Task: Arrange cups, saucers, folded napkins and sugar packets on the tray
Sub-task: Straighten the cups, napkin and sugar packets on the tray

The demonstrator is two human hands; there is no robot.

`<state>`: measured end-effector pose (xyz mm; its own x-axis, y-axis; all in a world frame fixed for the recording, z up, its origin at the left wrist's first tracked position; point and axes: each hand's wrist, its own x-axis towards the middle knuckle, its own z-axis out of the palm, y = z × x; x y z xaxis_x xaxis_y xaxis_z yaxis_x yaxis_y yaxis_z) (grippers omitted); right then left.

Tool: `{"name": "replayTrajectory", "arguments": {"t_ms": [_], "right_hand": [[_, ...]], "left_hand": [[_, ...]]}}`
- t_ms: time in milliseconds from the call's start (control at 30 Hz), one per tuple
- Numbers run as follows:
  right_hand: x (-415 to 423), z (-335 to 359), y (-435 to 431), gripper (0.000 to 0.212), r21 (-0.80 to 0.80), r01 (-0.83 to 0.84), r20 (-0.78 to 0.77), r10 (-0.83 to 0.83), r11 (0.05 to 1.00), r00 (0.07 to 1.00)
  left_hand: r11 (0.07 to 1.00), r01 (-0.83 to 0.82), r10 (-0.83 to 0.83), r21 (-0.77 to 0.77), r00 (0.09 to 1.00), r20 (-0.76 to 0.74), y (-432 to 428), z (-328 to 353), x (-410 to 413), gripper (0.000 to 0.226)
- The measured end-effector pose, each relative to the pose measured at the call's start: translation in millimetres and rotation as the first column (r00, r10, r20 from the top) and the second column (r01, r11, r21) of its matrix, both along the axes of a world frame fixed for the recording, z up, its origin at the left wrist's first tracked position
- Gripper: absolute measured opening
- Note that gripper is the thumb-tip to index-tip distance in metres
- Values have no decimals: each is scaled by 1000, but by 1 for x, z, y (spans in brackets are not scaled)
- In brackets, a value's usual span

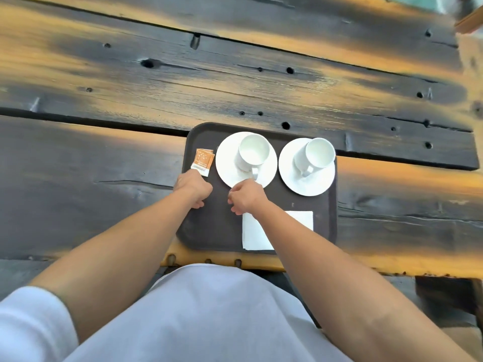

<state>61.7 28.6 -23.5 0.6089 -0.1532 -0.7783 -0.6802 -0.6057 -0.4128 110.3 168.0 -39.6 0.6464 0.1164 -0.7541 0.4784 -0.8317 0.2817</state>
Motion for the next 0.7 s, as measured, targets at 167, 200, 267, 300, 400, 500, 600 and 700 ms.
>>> {"name": "replayTrajectory", "arguments": {"t_ms": [167, 200, 267, 300, 400, 500, 600, 700], "right_hand": [[-39, -2, -48, 29, 37, 31, 0, -31, 999, 1000], [-46, -3, -60, 28, 41, 20, -3, -20, 999, 1000], [-60, -3, -84, 25, 39, -7, -3, 7, 999, 1000], [-66, -4, -98, 25, 33, -20, -3, 20, 999, 1000], [-83, -8, -142, 25, 13, -30, 2, 30, 999, 1000], [-99, -9, -179, 25, -20, -16, 28, 16, 1000, 999], [-114, -11, -207, 28, -53, 38, 46, -35, 998, 998], [-125, -11, -224, 29, -48, 67, 41, -65, 997, 997]], "left_hand": [[1000, 8, -8, -14, 1000, -29, -43, 4, -50, 18], [1000, 6, -6, -16, 1000, -30, -52, 5, -60, 17], [1000, 2, -3, -23, 1000, -26, -71, 9, -81, 16], [1000, 6, -7, -26, 1000, -23, -82, 10, -91, 16], [999, -5, 5, -52, 1000, -8, -114, 9, -117, 19], [995, -38, 39, -87, 999, 15, -143, 3, -138, 20], [993, -44, 46, -107, 999, 12, -165, -1, -154, 24], [995, -39, 42, -89, 999, 32, -177, -3, -163, 24]]}}
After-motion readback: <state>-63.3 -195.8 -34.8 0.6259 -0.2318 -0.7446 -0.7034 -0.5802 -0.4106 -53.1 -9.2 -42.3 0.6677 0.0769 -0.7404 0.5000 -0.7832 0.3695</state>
